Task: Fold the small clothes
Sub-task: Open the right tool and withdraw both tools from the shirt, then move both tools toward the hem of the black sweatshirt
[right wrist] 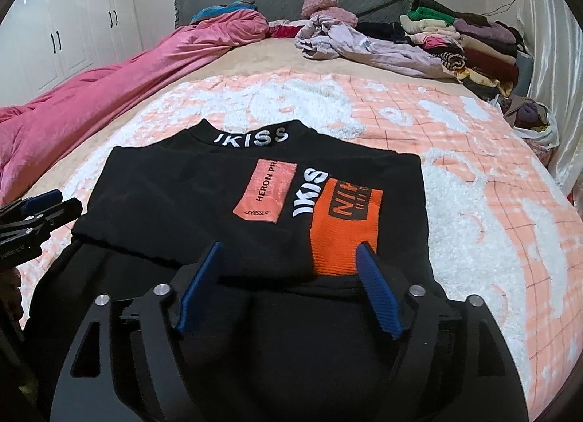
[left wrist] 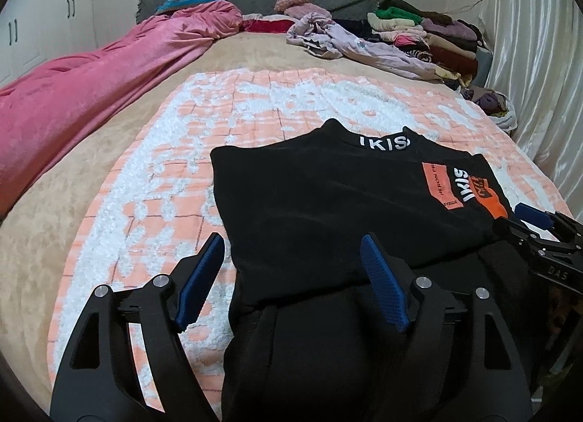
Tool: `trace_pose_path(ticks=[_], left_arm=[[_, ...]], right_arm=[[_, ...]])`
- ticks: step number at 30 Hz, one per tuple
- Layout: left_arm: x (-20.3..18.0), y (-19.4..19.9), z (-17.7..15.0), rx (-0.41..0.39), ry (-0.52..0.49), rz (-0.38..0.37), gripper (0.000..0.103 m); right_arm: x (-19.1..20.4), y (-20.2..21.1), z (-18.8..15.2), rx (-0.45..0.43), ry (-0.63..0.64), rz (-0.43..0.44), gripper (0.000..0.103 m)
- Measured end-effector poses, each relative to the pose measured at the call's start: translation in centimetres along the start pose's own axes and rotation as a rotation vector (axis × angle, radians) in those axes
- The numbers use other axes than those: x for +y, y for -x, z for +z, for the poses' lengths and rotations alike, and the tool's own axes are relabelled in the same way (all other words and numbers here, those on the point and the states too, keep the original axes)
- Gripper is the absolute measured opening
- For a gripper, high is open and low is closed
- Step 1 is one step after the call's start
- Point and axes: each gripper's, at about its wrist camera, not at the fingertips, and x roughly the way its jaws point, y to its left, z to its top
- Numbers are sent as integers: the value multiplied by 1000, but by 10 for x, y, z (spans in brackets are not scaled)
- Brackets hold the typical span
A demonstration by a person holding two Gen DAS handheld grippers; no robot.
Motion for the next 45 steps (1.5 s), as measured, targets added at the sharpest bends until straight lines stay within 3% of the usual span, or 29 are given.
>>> trace_pose_path(ticks=[2,12,24,27,45], left_arm=[[1,2,1,-8,4,1,78],[3,13,-2,-41,4,10,86],[6,21,-13,-44,8,19,89],[4,24,-17,-48,2,24,89],[6,38,-34,-41,-4,57,93]], right_arm=[[0,3,0,-9,-6,3,80],[2,16,-3,-36,-5,-13,85],[4,34,-9,-55,-8,-3,86],[4,40,-11,-64,-12,-7,92],[0,64,-26,-73,-3,-15,92]])
